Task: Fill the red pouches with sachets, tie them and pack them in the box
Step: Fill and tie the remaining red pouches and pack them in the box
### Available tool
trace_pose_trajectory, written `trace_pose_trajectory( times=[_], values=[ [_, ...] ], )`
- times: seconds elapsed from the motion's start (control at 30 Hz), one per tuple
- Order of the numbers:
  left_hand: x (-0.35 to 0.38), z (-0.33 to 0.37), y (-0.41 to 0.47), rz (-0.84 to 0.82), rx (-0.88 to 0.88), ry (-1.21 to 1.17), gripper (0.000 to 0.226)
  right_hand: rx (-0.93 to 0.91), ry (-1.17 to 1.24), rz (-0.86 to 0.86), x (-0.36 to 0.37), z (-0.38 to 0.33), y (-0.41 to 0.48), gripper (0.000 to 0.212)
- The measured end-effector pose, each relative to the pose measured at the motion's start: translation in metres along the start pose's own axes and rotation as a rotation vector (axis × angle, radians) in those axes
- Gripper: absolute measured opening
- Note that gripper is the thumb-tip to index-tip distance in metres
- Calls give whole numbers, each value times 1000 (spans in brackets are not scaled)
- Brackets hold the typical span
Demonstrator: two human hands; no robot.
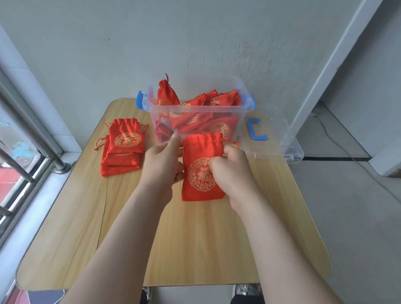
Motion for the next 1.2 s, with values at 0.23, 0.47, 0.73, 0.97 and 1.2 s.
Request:
trace_pose_trajectory(
  times=[0.23, 0.47, 0.73, 0.97, 1.2],
  values=[
    [5, 15, 3, -29, 125, -88, 23, -110, -68, 14, -5, -9, 13, 20],
    [-5, 25, 12, 37, 194, -185, 16, -100, 129, -1, -9, -20, 30, 24],
    [-7, 24, 14, 89, 123, -322, 28, -77, 224, 39, -3, -25, 32, 36],
    [-14, 17, 16, 165, 12, -502, 24, 253, 584, 23, 3, -19, 28, 34],
    [-14, 6, 19, 248, -130, -627, 26, 382, 902, 144, 6, -14, 20, 36]
  ],
)
Point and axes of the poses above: each hand's wrist, its own y-axis towards the middle knuckle, its own x-axis out of the palm, z = x × y, the point moved 6 cm from there along y, towards the middle knuckle, and after that the axes turned 2 degrees about x, right-handed, at the moved point
